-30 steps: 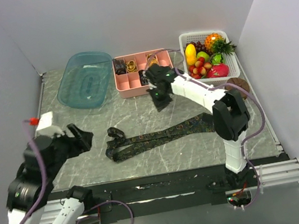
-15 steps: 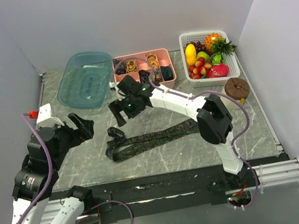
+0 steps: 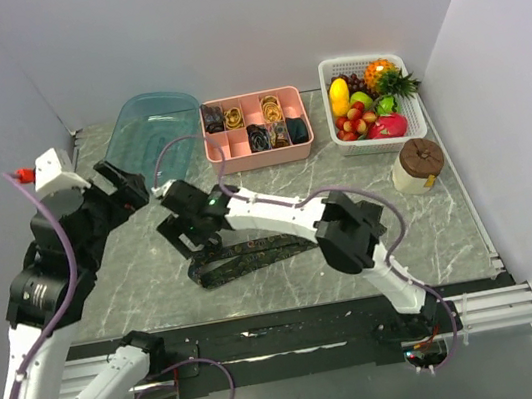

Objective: Roll the ties
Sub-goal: Flatten out the tie at the center of the board.

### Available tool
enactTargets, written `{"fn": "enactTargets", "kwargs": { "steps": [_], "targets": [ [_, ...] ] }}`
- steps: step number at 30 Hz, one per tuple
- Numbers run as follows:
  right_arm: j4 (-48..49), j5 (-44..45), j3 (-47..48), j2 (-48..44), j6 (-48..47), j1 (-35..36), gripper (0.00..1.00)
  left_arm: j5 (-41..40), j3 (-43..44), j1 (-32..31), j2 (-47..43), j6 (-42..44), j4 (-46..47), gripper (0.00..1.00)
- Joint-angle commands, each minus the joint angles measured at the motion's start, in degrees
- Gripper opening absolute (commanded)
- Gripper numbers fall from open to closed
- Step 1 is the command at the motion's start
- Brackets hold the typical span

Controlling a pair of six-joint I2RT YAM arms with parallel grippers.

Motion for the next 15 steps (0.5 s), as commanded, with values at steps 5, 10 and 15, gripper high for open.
{"fn": "enactTargets", "kwargs": {
  "steps": [5,10,15],
  "targets": [
    [-4.93,13.97,10.96,6.64,3.22,2.02,0.94,3.19,8.62,0.27,6.79,1.82,2.16,0.96],
    [-4.32,18.19,10.70,8.13,2.53,2.02,0.87,5.04,9.77,0.27,7.59,2.53,3.39,0.96],
    [-3.01,18.02,10.70,9.72,1.38,2.02,0.83,4.16,9.86,0.27,6.97,2.96,3.48,0.96]
  ]
}}
